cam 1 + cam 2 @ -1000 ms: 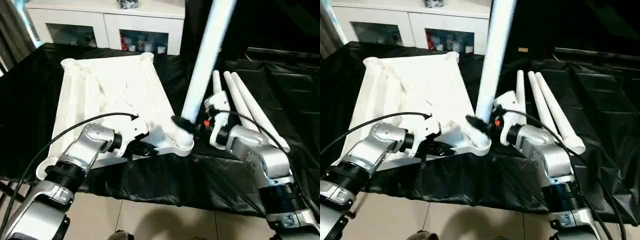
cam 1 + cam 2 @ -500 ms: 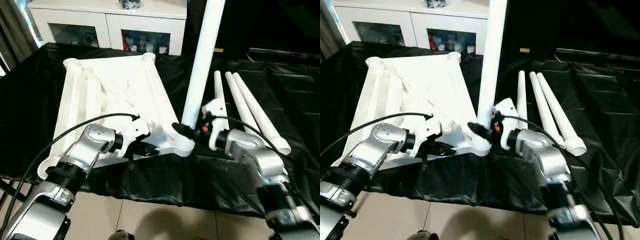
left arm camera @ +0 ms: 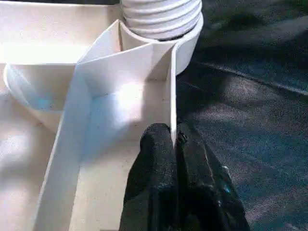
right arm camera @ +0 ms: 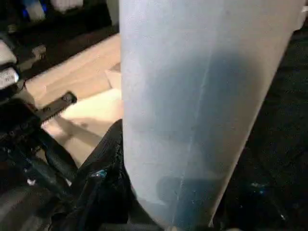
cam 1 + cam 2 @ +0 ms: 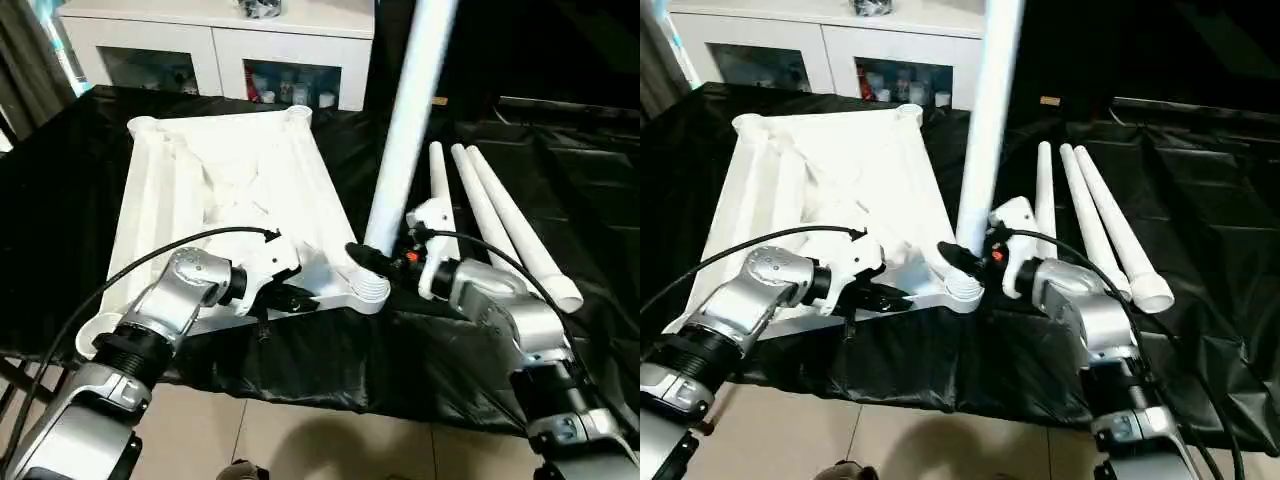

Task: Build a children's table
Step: Insert table leg to table base

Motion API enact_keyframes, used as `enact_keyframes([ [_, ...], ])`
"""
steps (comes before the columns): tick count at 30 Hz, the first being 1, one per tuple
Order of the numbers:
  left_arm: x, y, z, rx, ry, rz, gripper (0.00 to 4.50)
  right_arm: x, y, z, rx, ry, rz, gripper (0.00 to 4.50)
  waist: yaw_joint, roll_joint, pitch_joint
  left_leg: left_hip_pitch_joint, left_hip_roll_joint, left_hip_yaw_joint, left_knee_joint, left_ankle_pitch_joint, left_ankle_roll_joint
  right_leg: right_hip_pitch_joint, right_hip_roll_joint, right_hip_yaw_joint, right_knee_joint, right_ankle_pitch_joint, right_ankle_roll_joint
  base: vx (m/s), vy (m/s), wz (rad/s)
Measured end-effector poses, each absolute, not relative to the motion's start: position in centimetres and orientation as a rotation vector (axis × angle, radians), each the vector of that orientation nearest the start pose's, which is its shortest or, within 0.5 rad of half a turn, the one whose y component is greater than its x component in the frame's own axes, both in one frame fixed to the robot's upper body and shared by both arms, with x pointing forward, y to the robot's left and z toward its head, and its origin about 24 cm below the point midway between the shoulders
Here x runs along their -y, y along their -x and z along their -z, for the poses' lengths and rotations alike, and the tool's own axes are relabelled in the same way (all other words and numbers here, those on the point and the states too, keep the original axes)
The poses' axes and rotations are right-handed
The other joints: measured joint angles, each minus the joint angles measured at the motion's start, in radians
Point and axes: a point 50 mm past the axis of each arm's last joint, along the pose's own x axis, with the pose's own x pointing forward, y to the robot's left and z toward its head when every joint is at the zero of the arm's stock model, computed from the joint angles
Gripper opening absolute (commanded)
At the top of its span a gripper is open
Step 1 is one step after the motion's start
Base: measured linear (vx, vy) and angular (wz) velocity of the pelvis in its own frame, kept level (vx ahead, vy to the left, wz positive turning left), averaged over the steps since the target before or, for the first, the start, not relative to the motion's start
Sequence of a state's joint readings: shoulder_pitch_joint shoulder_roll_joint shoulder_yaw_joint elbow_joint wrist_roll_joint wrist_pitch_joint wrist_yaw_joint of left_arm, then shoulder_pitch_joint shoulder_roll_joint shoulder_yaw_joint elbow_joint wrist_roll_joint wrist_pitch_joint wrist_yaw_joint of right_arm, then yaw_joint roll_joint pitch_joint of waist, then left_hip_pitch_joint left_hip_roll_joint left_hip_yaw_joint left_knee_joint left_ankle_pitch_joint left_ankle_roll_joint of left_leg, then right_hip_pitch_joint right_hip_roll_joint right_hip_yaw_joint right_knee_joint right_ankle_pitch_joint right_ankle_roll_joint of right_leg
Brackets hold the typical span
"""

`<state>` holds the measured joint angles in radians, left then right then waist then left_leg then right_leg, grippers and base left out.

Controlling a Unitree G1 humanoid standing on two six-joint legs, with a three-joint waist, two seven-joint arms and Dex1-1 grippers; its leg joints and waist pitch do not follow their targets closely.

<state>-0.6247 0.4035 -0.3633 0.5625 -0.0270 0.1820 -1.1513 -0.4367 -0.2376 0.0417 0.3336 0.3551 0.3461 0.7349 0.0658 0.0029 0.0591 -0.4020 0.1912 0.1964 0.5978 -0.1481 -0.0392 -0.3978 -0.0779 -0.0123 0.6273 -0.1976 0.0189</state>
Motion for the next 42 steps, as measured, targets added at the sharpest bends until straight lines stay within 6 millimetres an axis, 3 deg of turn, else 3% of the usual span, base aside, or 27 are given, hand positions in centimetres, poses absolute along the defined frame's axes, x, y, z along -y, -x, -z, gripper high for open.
enact_keyframes([
  [10, -12.7, -32.0, -5.4, -0.493, -0.408, 1.298, 0.0, 14.1, -30.8, -5.6, -0.157, -0.225, -0.781, 1.88, 0.0, 0.006, -0.003, 0.0, -0.001, 0.0, 0.0, 0.0, 0.0, 0.001, -0.001, 0.0, -0.002, 0.0, 0.0, 0.0, 0.0, 0.0],
  [27, -12.6, -32.2, -5.2, -0.496, -0.402, 1.294, 0.0, 13.7, -29.8, -5.7, -0.122, -0.052, -0.806, 1.88, -0.003, 0.009, -0.006, 0.0, -0.001, 0.0, -0.001, 0.0, 0.0, 0.002, -0.002, 0.0, -0.004, -0.003, 0.004, 0.0, 0.0, 0.0],
  [42, -13.0, -32.5, -5.1, -0.498, -0.401, 1.285, 0.0, 12.7, -31.5, -6.4, -0.173, 0.042, -0.932, 1.88, -0.016, 0.009, -0.006, 0.001, -0.001, -0.001, -0.001, 0.0, 0.0, 0.0, -0.002, -0.001, -0.004, -0.002, 0.003, 0.0, 0.0, 0.0],
])
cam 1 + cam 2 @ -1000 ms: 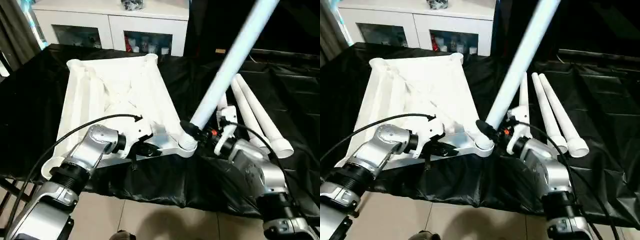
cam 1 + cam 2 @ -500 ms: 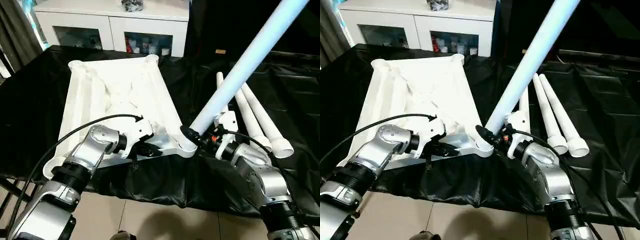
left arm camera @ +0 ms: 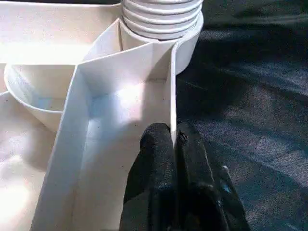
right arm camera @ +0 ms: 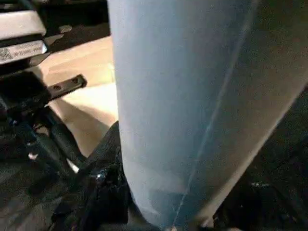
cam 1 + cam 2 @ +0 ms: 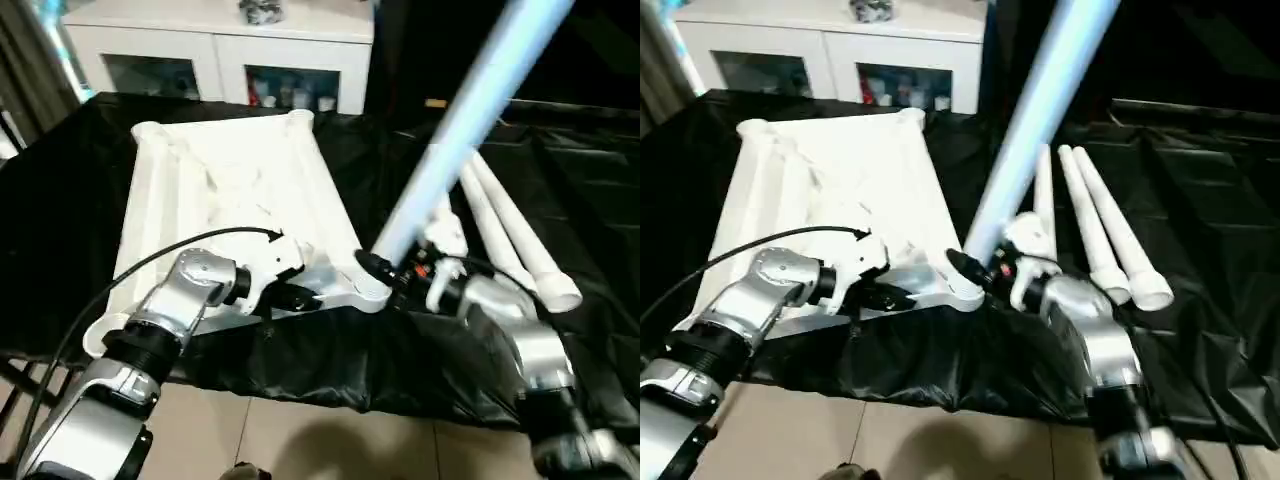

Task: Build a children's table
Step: Insert table leg to table base

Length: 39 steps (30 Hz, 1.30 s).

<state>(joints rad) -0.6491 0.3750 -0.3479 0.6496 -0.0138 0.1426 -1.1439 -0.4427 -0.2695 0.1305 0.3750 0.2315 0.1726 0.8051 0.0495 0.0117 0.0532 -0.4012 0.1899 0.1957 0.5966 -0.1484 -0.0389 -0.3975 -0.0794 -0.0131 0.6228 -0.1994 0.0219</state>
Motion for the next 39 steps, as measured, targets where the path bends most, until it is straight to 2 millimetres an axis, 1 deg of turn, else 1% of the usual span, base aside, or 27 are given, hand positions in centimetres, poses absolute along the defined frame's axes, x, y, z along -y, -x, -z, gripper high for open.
enact_keyframes([
  [4, -13.2, -32.4, -5.1, -0.502, -0.404, 1.292, 0.0, 12.5, -31.6, -6.6, -0.188, 0.076, -0.99, 1.88, 0.001, -0.003, -0.001, 0.0, 0.0, 0.0, 0.0, 0.0, 0.0, 0.0, 0.0, 0.0, 0.0, 0.0, 0.0, 0.0, 0.0, 0.0],
  [10, -13.3, -32.3, -5.2, -0.503, -0.41, 1.323, 0.0, 12.6, -31.4, -6.6, -0.199, 0.087, -1.039, 1.88, 0.008, -0.007, -0.004, 0.0, 0.0, 0.0, -0.002, 0.0, 0.0, 0.0, 0.0, -0.001, -0.001, 0.0, -0.001, 0.0, 0.0, 0.0],
  [15, -14.0, -31.9, -5.4, -0.513, -0.42, 1.385, 0.0, 12.4, -30.8, -6.4, -0.216, 0.093, -1.141, 1.88, 0.009, -0.01, -0.006, 0.0, 0.001, 0.0, -0.006, 0.0, 0.0, 0.0, 0.0, -0.001, -0.002, 0.0, -0.001, 0.0, 0.0, 0.0],
  [20, -14.4, -31.6, -5.5, -0.531, -0.433, 1.441, 0.0, 12.2, -30.1, -6.4, -0.221, 0.105, -1.224, 1.88, 0.012, -0.016, -0.01, 0.0, 0.0, 0.002, -0.011, -0.001, 0.0, 0.001, 0.0, -0.002, -0.01, 0.001, -0.002, 0.0, 0.0, 0.0],
  [23, -14.5, -31.7, -5.5, -0.535, -0.44, 1.454, 0.0, 12.2, -29.9, -6.3, -0.223, 0.102, -1.237, 1.88, 0.014, -0.02, -0.012, 0.0, 0.001, 0.002, -0.012, -0.001, 0.0, 0.001, 0.0, -0.002, -0.011, 0.001, -0.002, 0.0, 0.0, 0.0],
  [28, -14.7, -31.9, -5.5, -0.547, -0.44, 1.453, 0.0, 12.0, -29.9, -6.2, -0.222, 0.095, -1.244, 1.88, 0.013, -0.021, -0.013, 0.001, 0.001, 0.002, -0.011, -0.001, 0.0, 0.001, 0.0, -0.002, -0.011, 0.002, -0.003, 0.0, 0.0, 0.0],
  [31, -14.7, -32.2, -5.5, -0.546, -0.433, 1.398, 0.0, 11.6, -30.6, -6.2, -0.204, 0.07, -1.188, 1.88, 0.01, -0.022, -0.014, 0.003, 0.001, 0.002, -0.011, -0.001, 0.0, 0.002, 0.0, -0.002, -0.009, 0.003, -0.006, 0.0, 0.0, 0.0],
  [33, -14.4, -32.8, -5.4, -0.534, -0.423, 1.305, 0.0, 11.2, -31.8, -6.0, -0.186, 0.054, -1.069, 1.88, 0.003, -0.022, -0.013, 0.003, 0.001, 0.002, -0.011, -0.001, 0.0, 0.0, 0.0, -0.002, -0.009, 0.004, -0.006, 0.0, 0.0, 0.0],
  [37, -13.0, -33.2, -5.2, -0.521, -0.388, 1.2, 0.0, 11.2, -33.4, -5.8, -0.185, 0.029, -0.885, 1.88, -0.014, -0.023, -0.012, 0.003, 0.0, 0.001, -0.009, 0.0, 0.0, -0.003, 0.0, -0.002, -0.012, 0.004, -0.006, 0.0, 0.0, 0.0],
  [39, -12.1, -33.2, -5.2, -0.511, -0.375, 1.125, 0.0, 11.1, -34.2, -5.8, -0.19, 0.001, -0.795, 1.88, -0.02, -0.022, -0.012, 0.003, 0.0, 0.001, -0.009, 0.0, 0.0, -0.004, 0.0, -0.001, -0.013, 0.006, -0.01, 0.0, 0.0, 0.0],
])
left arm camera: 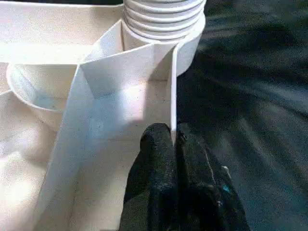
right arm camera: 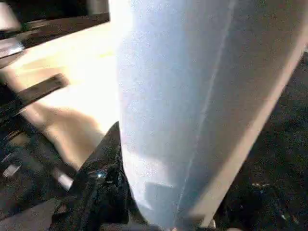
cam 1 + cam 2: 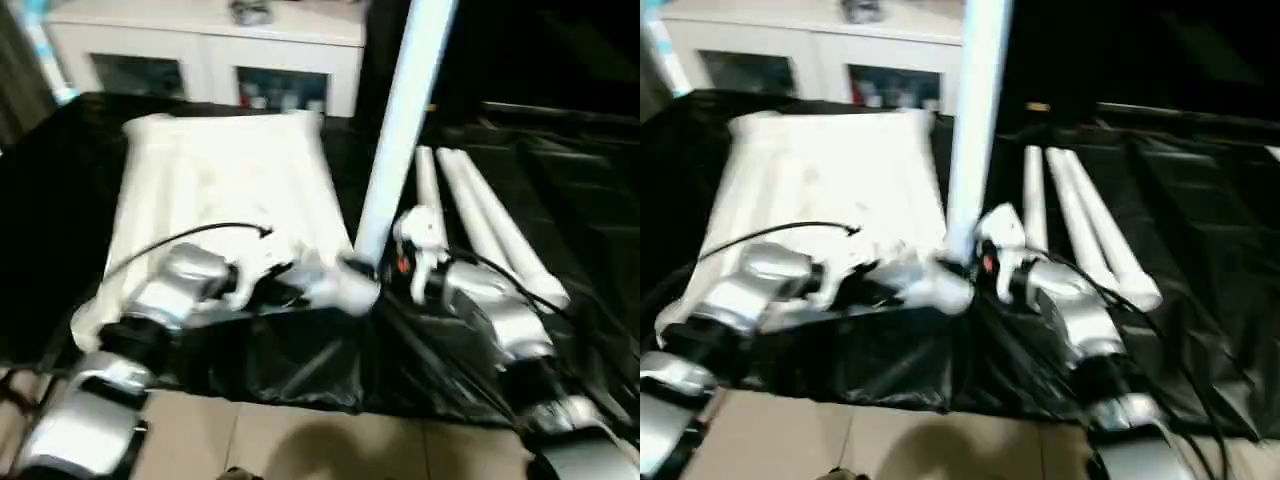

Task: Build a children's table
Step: Insert table leg to table base

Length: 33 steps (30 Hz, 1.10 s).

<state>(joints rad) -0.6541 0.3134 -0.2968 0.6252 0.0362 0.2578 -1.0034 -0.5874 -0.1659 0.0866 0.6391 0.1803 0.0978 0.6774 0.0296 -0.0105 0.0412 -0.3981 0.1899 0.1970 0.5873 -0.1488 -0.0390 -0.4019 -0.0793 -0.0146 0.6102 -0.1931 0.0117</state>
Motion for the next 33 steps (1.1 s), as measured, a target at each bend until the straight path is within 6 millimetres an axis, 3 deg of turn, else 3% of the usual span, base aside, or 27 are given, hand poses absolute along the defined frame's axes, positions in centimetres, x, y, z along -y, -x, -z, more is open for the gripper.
enact_keyframes([
  [6, -9.9, -32.8, -5.3, -0.495, -0.345, 1.003, 0.0, 11.3, -35.2, -6.1, -0.196, -0.025, -0.67, 1.88, -0.001, 0.0, 0.0, 0.0, 0.001, 0.0, -0.002, 0.0, 0.0, -0.002, 0.001, -0.001, 0.0, 0.004, -0.004, 0.0, 0.0, 0.0],
  [13, -10.0, -32.8, -5.3, -0.496, -0.351, 0.996, 0.0, 10.9, -35.5, -6.1, -0.2, -0.014, -0.675, 1.88, -0.002, -0.002, -0.001, 0.003, 0.001, 0.0, -0.007, -0.001, -0.001, -0.002, 0.002, -0.001, 0.0, 0.003, -0.002, 0.0, 0.0, 0.0],
  [18, -10.5, -32.6, -5.4, -0.5, -0.365, 0.977, 0.0, 10.2, -35.7, -6.0, -0.198, -0.018, -0.673, 1.88, -0.015, -0.005, -0.001, 0.005, 0.001, 0.0, -0.007, -0.002, -0.002, -0.002, 0.002, -0.001, 0.0, 0.001, 0.002, 0.0, 0.0, 0.0],
  [19, -10.6, -32.6, -5.4, -0.5, -0.365, 0.976, 0.0, 10.1, -35.7, -6.0, -0.197, -0.021, -0.671, 2.23, -0.017, -0.005, -0.001, 0.005, 0.001, 0.0, -0.007, -0.002, -0.002, -0.002, 0.002, -0.001, 0.0, 0.001, 0.002, 0.0, 0.0, 0.0],
  [22, -10.7, -32.6, -5.5, -0.501, -0.367, 0.975, 0.0, 9.9, -35.7, -5.9, -0.205, -0.042, -0.67, 2.61, -0.024, -0.005, -0.001, 0.004, 0.001, 0.0, -0.007, -0.002, -0.002, -0.002, 0.002, 0.0, -0.001, 0.001, 0.001, 0.0, 0.0, 0.0],
  [33, -10.5, -32.4, -5.8, -0.49, -0.365, 1.02, 0.0, 10.4, -35.2, -4.2, -0.276, -0.049, -0.696, 3.32, -0.011, -0.003, 0.002, -0.003, 0.001, 0.0, -0.01, -0.002, -0.003, -0.008, 0.002, -0.001, -0.003, 0.003, -0.002, 0.0, 0.0, 0.0],
])
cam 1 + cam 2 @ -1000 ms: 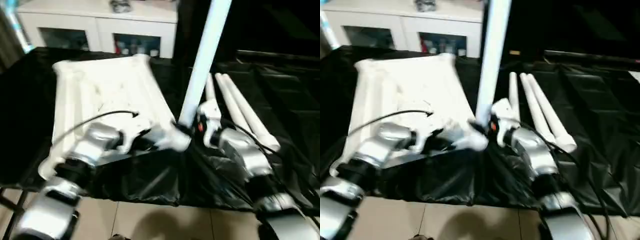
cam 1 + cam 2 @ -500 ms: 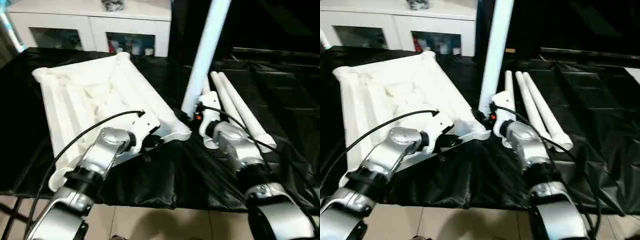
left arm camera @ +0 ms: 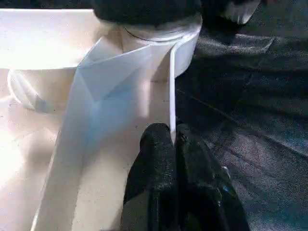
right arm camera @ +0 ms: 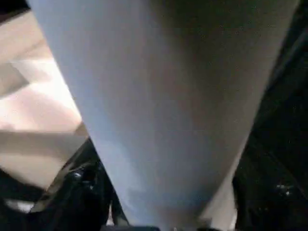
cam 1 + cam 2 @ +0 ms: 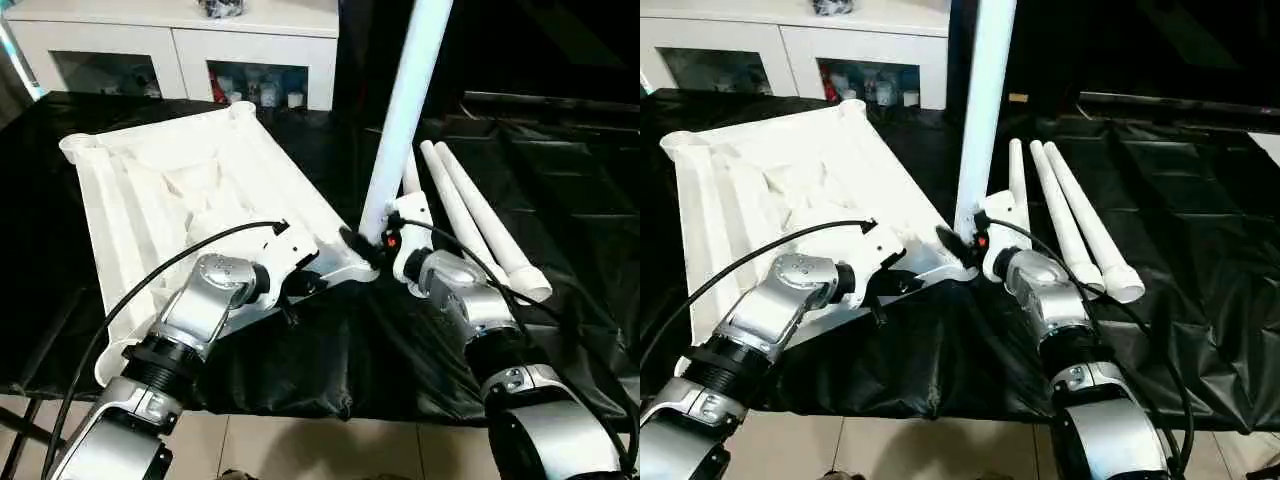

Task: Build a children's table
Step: Insert table leg to table base

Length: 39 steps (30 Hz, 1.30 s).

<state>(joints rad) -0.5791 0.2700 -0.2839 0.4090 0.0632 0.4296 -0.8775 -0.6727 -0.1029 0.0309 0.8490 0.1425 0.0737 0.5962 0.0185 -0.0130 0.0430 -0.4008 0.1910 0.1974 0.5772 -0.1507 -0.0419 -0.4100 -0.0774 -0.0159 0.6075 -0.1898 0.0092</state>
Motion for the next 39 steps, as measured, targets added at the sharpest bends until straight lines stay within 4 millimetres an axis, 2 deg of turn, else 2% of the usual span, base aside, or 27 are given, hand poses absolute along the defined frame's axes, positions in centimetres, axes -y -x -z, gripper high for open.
enact_keyframes([
  [1, -10.6, -32.4, -5.8, -0.489, -0.366, 1.029, 0.0, 10.5, -35.1, -4.2, -0.277, -0.042, -0.715, 3.52, 0.002, 0.0, 0.0, -0.001, 0.0, 0.0, 0.0, 0.0, 0.0, -0.001, 0.0, 0.0, 0.0, 0.0, 0.0, 0.0, 0.0, 0.0],
  [16, -13.1, -31.6, -6.2, -0.485, -0.411, 1.267, 0.0, 12.4, -32.7, -4.5, -0.299, 0.104, -1.118, 3.52, 0.043, 0.003, 0.004, -0.003, 0.001, 0.001, 0.0, 0.0, 0.0, -0.003, 0.0, 0.0, 0.001, 0.0, 0.0, 0.0, 0.0, 0.0],
  [20, -13.5, -31.4, -6.2, -0.488, -0.43, 1.318, 0.0, 12.6, -32.3, -4.5, -0.315, 0.114, -1.19, 3.52, 0.047, 0.003, 0.004, -0.003, 0.001, 0.001, 0.002, 0.0, 0.0, -0.003, 0.0, 0.0, 0.002, 0.0, 0.0, 0.0, 0.0, 0.0],
  [22, -13.6, -31.4, -6.1, -0.492, -0.433, 1.337, 0.0, 12.7, -32.2, -4.5, -0.323, 0.116, -1.219, 3.19, 0.049, 0.003, 0.004, -0.003, 0.001, 0.001, 0.002, 0.0, 0.0, -0.003, 0.0, 0.0, 0.002, 0.0, -0.001, 0.0, 0.0, 0.0],
  [25, -13.8, -31.4, -6.2, -0.492, -0.445, 1.375, 0.0, 12.6, -31.9, -4.7, -0.335, 0.127, -1.265, 3.06, 0.053, 0.003, 0.004, -0.003, 0.001, 0.001, 0.003, 0.0, 0.0, -0.002, 0.0, 0.0, 0.003, 0.0, -0.001, 0.0, 0.0, 0.0],
  [28, -13.9, -31.5, -6.2, -0.491, -0.451, 1.388, 0.0, 12.6, -31.9, -4.8, -0.34, 0.132, -1.275, 2.86, 0.056, 0.003, 0.004, -0.002, 0.001, 0.002, 0.003, 0.0, 0.0, -0.002, 0.0, 0.0, 0.003, 0.0, -0.001, 0.0, 0.0, 0.0],
  [34, -13.9, -31.5, -6.0, -0.5, -0.441, 1.394, 0.0, 12.7, -31.5, -4.5, -0.34, 0.115, -1.279, 2.8, 0.069, 0.003, 0.004, -0.002, 0.001, 0.002, 0.003, 0.0, 0.0, -0.002, 0.0, 0.0, 0.003, 0.0, -0.001, 0.0, 0.0, 0.0],
  [37, -13.8, -31.5, -5.9, -0.502, -0.434, 1.386, 0.0, 12.7, -31.4, -4.3, -0.341, 0.102, -1.262, 2.8, 0.071, 0.003, 0.004, -0.001, 0.001, 0.002, 0.004, 0.0, 0.0, -0.001, 0.0, 0.0, 0.004, 0.001, -0.001, 0.0, 0.0, 0.0],
  [39, -13.4, -32.1, -5.7, -0.501, -0.395, 1.308, 0.0, 12.5, -31.9, -4.1, -0.326, 0.083, -1.147, 2.8, 0.068, 0.003, 0.004, 0.0, 0.001, 0.002, 0.006, 0.0, 0.0, 0.0, 0.0, 0.0, 0.004, 0.001, -0.002, 0.0, 0.0, 0.0],
])
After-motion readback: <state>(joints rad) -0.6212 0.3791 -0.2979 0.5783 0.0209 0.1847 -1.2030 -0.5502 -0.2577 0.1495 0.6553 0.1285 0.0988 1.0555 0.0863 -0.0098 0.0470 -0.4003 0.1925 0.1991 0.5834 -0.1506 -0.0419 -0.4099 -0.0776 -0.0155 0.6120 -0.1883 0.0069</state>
